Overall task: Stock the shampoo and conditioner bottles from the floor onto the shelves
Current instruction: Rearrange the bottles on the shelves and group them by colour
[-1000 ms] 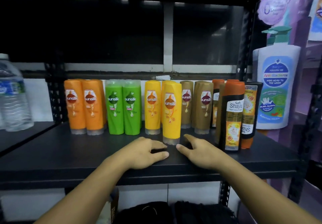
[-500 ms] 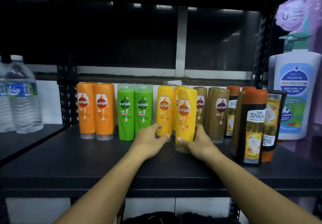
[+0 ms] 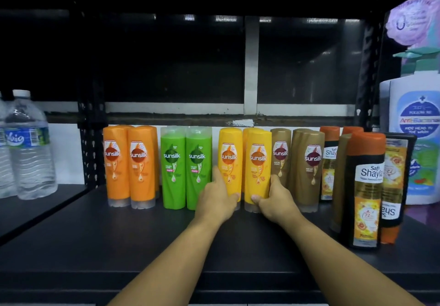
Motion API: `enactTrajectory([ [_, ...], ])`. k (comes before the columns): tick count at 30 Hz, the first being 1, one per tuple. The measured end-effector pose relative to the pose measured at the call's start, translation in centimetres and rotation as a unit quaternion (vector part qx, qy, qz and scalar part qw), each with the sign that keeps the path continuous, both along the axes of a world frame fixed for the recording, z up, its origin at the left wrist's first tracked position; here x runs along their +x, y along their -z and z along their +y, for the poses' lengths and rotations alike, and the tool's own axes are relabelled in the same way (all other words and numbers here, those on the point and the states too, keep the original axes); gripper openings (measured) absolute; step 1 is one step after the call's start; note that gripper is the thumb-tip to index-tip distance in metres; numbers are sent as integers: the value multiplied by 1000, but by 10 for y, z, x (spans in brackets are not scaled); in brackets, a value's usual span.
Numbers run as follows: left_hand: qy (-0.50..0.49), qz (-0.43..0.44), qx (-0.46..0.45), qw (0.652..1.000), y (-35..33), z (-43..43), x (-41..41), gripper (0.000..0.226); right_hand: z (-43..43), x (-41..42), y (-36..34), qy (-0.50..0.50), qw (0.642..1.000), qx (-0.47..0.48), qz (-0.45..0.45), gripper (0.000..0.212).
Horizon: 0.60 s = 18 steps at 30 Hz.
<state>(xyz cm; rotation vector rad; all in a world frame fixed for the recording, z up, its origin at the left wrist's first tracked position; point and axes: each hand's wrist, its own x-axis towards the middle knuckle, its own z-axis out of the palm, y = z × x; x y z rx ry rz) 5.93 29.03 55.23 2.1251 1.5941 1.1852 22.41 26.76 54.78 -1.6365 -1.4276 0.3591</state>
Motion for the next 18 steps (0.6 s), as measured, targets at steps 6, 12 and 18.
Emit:
enactTrajectory([
  [6, 2, 4, -3, 1000, 12, 11, 0, 83, 3, 1, 9, -6, 999, 30, 10, 58],
  [12, 7, 6, 18, 1000, 13, 9, -1, 75, 0, 1, 11, 1, 998, 64, -2, 64],
  [18, 6, 21, 26, 999, 13, 10, -2, 66, -1, 2, 12, -1, 997, 70, -17, 66],
])
